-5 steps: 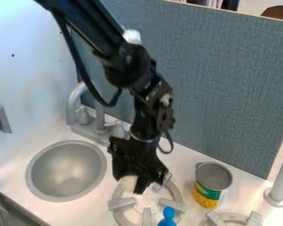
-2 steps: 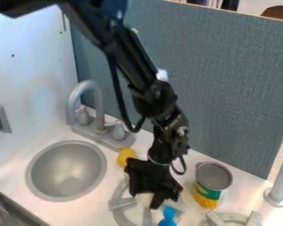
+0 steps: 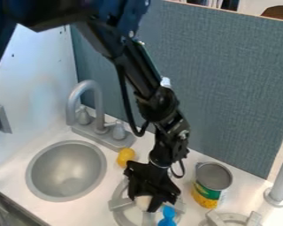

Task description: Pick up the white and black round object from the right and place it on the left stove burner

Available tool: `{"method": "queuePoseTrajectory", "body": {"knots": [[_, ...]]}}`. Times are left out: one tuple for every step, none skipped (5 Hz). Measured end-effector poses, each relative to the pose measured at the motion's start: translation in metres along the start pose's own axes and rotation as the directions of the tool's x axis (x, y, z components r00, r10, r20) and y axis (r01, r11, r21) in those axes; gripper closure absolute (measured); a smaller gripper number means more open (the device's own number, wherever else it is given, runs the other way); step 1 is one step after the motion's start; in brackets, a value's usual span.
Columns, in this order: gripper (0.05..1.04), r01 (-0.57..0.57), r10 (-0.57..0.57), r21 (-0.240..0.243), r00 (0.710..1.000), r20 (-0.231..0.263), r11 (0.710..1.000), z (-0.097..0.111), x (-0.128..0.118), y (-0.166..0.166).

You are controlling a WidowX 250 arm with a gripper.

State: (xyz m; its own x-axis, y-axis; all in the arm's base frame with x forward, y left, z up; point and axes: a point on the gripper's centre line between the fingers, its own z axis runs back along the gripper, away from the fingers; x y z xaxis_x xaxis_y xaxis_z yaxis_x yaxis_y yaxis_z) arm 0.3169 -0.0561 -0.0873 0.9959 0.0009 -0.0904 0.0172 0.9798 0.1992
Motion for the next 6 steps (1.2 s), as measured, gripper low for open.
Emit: {"method": "queuePoseTrajectory", "body": {"knots": [[0.340, -0.062, 0.062, -0.031, 0.998, -0.019, 0.998, -0.002, 0.001, 0.006], [0.082, -0.093, 0.093, -0.076, 0.996, -0.007, 0.993, -0.001, -0.008, 0.004], [0.077, -0.097, 0.103, -0.112, 0.994, 0.048, 0.989, 0.017, -0.015, 0.006], [0.082, -0.096, 0.116, -0.135, 0.982, 0.149, 0.986, 0.053, -0.022, 0.014], [0.082, -0.065, 0.089, -0.125, 0.976, 0.198, 0.990, 0.074, -0.030, 0.021], [0.082, 0.052, -0.016, -0.137, 0.968, 0.250, 0.989, 0.103, -0.046, 0.005]]}}
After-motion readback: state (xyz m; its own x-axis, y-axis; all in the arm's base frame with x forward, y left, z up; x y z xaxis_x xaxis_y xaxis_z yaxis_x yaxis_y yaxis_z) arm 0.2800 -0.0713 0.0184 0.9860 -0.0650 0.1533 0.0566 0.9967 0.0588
